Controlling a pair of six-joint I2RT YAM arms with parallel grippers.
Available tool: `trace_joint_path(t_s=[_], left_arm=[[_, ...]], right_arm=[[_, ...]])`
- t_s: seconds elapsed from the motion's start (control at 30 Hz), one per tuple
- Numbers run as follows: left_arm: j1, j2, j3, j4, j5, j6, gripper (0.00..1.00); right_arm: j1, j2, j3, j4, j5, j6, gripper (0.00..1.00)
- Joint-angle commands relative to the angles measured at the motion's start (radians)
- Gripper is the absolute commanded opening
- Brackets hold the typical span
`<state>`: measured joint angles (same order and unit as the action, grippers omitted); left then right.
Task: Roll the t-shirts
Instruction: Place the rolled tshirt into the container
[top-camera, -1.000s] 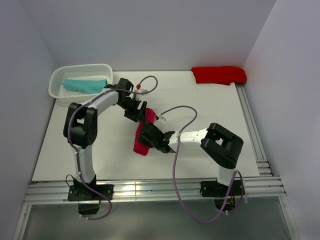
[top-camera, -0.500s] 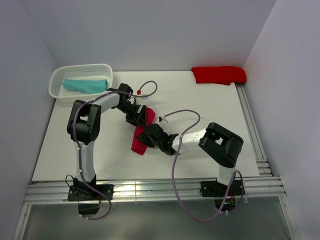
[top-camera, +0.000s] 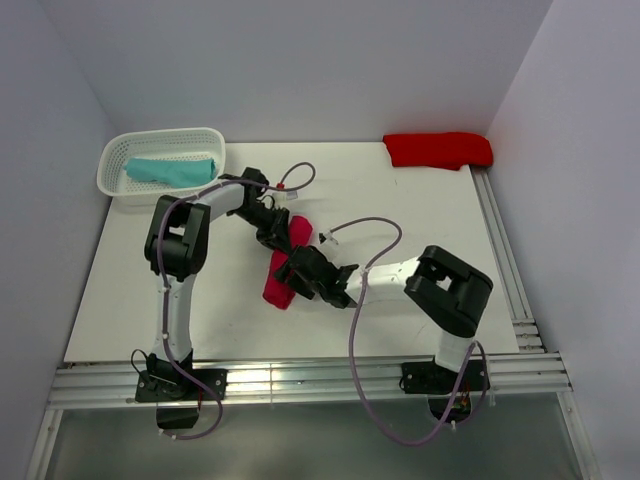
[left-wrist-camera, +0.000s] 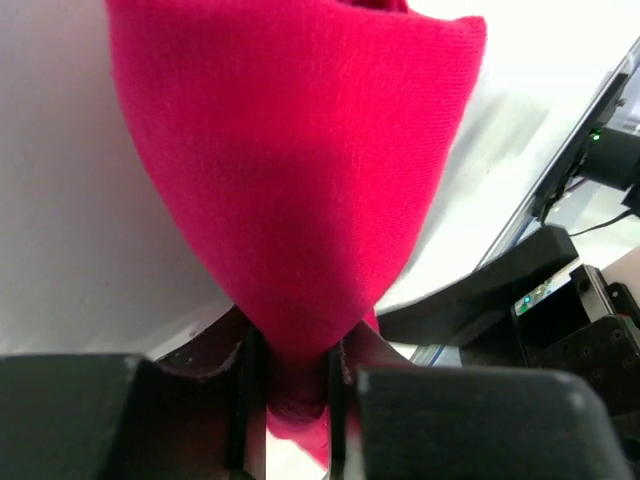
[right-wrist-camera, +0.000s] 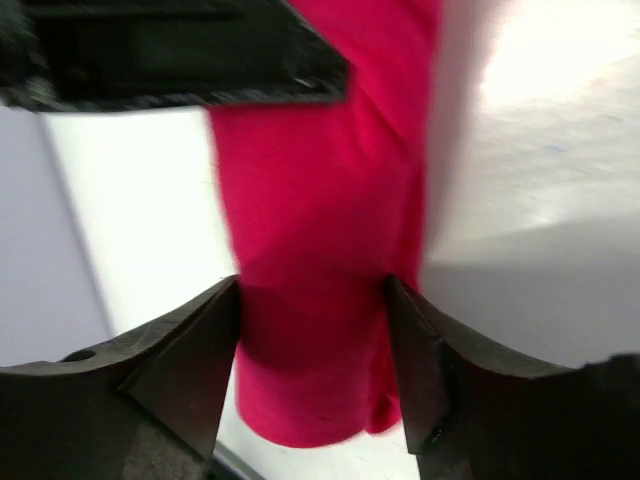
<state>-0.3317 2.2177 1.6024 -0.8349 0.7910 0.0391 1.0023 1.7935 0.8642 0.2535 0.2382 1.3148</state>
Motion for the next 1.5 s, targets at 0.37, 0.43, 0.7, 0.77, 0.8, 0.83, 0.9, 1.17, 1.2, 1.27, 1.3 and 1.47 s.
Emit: trace_joint_path(t_s=[0.37,0.43,0.7,0.77,0.8,0.83,0.9,1.17,1.2,1.27,1.3,1.47], left_arm=[[0.045,0.008,0.237,0.178,-0.027,-0.011,0.00],[0.065,0.004,0.319,0.190,0.006,-0.030,0.00],[0.195,-0.030,0.511,0.381,0.109,-0.261,0.00],[0.245,-0.035,0.533,0.485,0.138,-0.359,0.00],[0.266,-0.038,0.539,0.534,0.152,-0.399,0.00],[0.284,-0.038,0.538,0.628,0.163,-0.442,0.00],[0.332,-0.036,0.541,0.733,0.191,-0.557,0.00],[0.506,0.062,0.647,1.181,0.185,-0.953,0.00],[0.519,0.072,0.642,1.197,0.174,-0.970,0.00],[0.552,0.080,0.639,1.212,0.133,-0.993,0.00],[0.562,0.077,0.599,1.238,0.116,-1.002,0.00],[0.612,0.014,0.369,1.344,0.001,-1.019,0.00]], right_arm=[[-0.022,-0.500,0.009,-0.533,0.213,-0.101,0.74],[-0.025,-0.531,0.007,-0.569,0.236,-0.100,0.75],[-0.036,-0.571,0.005,-0.617,0.262,-0.092,0.74],[-0.036,-0.551,0.016,-0.642,0.265,-0.091,0.75],[-0.036,-0.545,0.024,-0.646,0.263,-0.092,0.74],[-0.037,-0.539,0.027,-0.646,0.263,-0.094,0.74],[-0.037,-0.522,0.030,-0.645,0.254,-0.097,0.74],[-0.047,-0.432,0.073,-0.645,0.240,-0.114,0.74],[-0.047,-0.422,0.081,-0.645,0.236,-0.114,0.74],[-0.050,-0.395,0.087,-0.637,0.230,-0.115,0.73],[-0.050,-0.385,0.093,-0.631,0.222,-0.118,0.73],[-0.053,-0.313,0.121,-0.612,0.199,-0.127,0.73]])
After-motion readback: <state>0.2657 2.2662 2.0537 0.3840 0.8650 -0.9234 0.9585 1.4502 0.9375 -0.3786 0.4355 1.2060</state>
